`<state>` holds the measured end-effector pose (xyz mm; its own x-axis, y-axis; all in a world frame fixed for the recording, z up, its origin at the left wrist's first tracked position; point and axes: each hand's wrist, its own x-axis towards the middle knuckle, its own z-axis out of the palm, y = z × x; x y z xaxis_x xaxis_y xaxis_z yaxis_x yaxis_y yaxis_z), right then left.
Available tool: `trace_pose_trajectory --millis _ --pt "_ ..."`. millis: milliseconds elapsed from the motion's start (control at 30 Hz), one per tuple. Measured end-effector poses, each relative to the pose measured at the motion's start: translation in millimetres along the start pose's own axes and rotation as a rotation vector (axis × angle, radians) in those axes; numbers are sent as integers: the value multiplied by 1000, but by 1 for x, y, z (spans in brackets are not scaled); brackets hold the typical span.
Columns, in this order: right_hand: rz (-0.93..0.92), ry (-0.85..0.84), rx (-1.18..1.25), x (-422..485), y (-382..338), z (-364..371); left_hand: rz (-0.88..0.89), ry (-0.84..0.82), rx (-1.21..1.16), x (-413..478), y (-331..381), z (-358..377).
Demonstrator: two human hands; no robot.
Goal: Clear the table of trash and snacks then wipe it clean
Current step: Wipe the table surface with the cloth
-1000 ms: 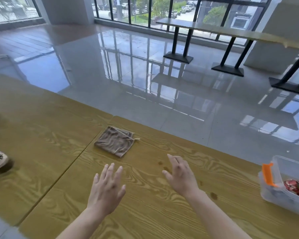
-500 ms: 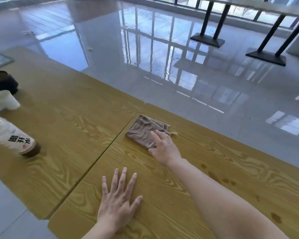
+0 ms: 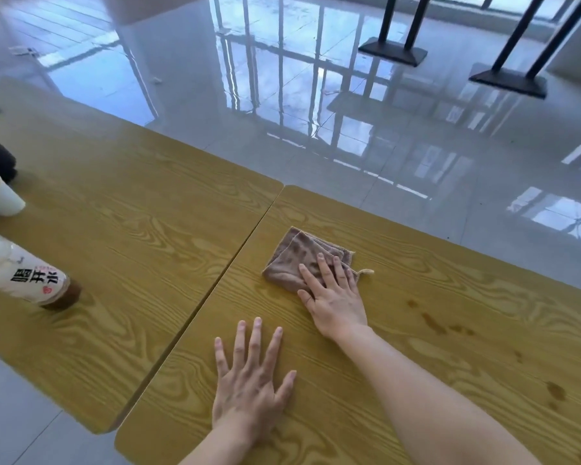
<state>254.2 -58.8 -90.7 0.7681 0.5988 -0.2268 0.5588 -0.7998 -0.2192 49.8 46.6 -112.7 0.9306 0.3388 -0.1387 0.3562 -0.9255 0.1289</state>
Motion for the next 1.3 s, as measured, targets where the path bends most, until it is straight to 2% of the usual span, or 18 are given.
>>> trace_pose_trajectory --millis 233,400,533,633,733,833,1000,1167,1300 --pt "39 69 -25 -167 68 23 19 -11 24 2 -4 -2" --pt "127 35 17 -237 106 19 291 -88 39 3 34 -8" --pt "168 36 110 -273 119 21 365 -79 5 8 89 -5" --pt "201 158 138 -278 124 13 441 -65 15 7 122 0" --pt "284 247 118 -239 99 5 366 -8 -84 11 128 5" --pt "351 153 70 -233 91 33 355 54 -129 11 131 15" --pt "344 179 16 -333 115 68 323 -35 -55 3 153 24" --pt "615 163 -64 -434 178 70 304 -82 32 -16 205 32" --pt "961 149 17 -429 198 62 307 -36 86 -17 212 35"
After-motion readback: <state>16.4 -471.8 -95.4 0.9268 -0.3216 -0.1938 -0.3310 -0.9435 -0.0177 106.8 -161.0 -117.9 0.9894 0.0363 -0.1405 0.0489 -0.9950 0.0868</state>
